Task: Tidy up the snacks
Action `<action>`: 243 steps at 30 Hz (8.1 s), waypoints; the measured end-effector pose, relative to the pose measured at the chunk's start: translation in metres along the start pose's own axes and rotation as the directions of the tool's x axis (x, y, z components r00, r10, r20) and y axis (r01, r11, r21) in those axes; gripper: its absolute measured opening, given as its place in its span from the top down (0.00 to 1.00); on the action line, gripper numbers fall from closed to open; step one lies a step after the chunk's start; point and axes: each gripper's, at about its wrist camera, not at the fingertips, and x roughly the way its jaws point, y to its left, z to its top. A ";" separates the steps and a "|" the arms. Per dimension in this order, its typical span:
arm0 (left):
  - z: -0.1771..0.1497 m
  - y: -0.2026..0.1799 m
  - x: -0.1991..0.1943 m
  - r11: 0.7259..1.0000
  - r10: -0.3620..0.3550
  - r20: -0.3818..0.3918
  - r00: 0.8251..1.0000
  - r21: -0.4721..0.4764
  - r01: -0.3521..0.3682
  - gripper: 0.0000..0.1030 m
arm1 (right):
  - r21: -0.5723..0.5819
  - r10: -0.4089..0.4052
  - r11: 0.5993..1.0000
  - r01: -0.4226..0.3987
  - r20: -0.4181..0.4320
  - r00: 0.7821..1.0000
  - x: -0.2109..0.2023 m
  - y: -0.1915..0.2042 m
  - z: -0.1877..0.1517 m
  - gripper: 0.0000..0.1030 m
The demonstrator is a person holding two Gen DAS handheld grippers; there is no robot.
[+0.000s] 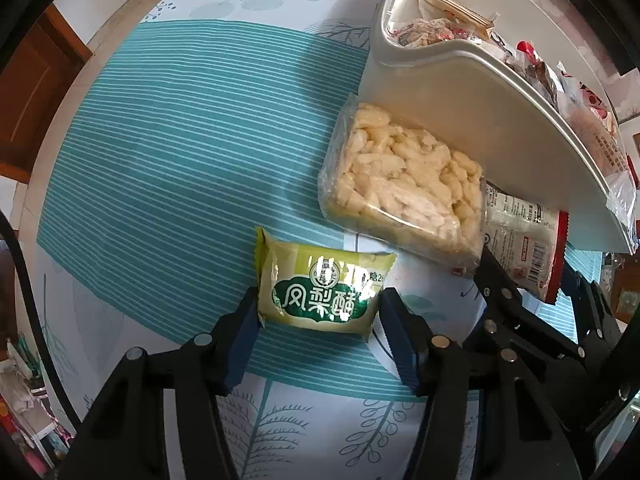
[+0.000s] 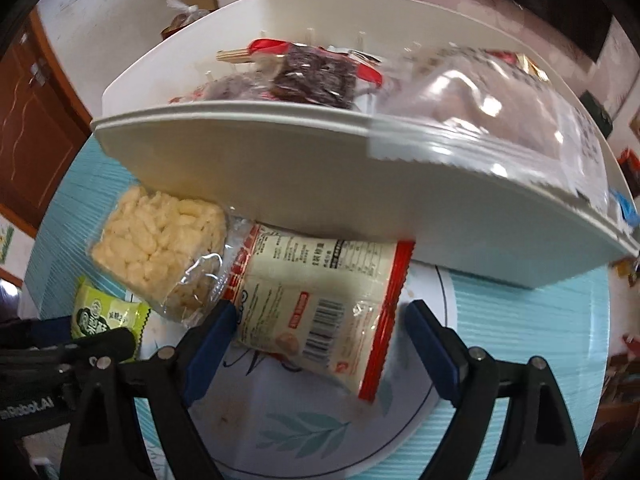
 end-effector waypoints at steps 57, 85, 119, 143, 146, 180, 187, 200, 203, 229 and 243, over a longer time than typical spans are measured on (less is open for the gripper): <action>0.048 -0.045 -0.177 0.972 -0.139 0.358 0.923 0.227 0.058 0.50 | -0.090 0.149 0.987 -0.132 0.229 0.962 -0.148 -0.057 0.010 0.53; 0.085 -0.089 -0.141 0.955 -0.216 0.399 0.891 0.278 0.107 0.46 | 0.146 -0.034 0.989 -0.020 0.357 0.933 -0.120 -0.135 0.062 0.34; 0.022 0.043 -0.164 0.966 -0.208 0.367 0.907 0.224 0.131 0.22 | 0.019 0.046 0.998 -0.058 0.379 0.924 -0.165 -0.029 0.024 0.22; 0.003 0.109 -0.106 0.989 -0.102 0.263 0.959 0.134 0.068 0.15 | -0.550 0.092 0.835 0.023 0.181 0.979 -0.094 0.074 0.007 0.13; 0.003 0.108 -0.095 0.992 -0.039 0.258 0.965 0.128 0.006 0.14 | -0.578 0.089 0.816 0.005 0.135 0.987 -0.080 0.078 0.006 0.13; -0.002 0.094 -0.062 0.989 0.013 0.163 0.986 0.145 -0.037 0.14 | -0.466 0.183 0.871 -0.159 0.007 0.983 -0.010 0.061 0.017 0.24; -0.004 0.098 -0.068 0.988 0.019 0.171 0.985 0.148 -0.045 0.14 | -0.457 0.206 0.871 -0.180 0.007 0.979 -0.015 0.062 0.011 0.27; -0.008 0.106 -0.103 0.972 0.015 0.219 0.976 0.227 -0.066 0.15 | -0.405 0.231 0.898 -0.169 0.109 0.967 -0.076 0.083 0.008 0.28; -0.006 0.105 -0.112 0.966 0.015 0.239 0.971 0.246 -0.076 0.14 | -0.384 0.232 0.911 -0.152 0.170 0.958 -0.102 0.081 0.014 0.28; -0.019 0.030 -0.092 0.993 0.020 0.207 0.978 0.113 -0.044 0.14 | -0.029 0.124 0.992 -0.121 0.279 0.952 -0.074 -0.050 0.089 0.26; -0.025 0.007 -0.113 0.990 -0.016 0.236 0.972 0.137 -0.017 0.15 | 0.046 0.122 0.989 -0.137 0.247 0.961 -0.107 -0.061 0.054 0.26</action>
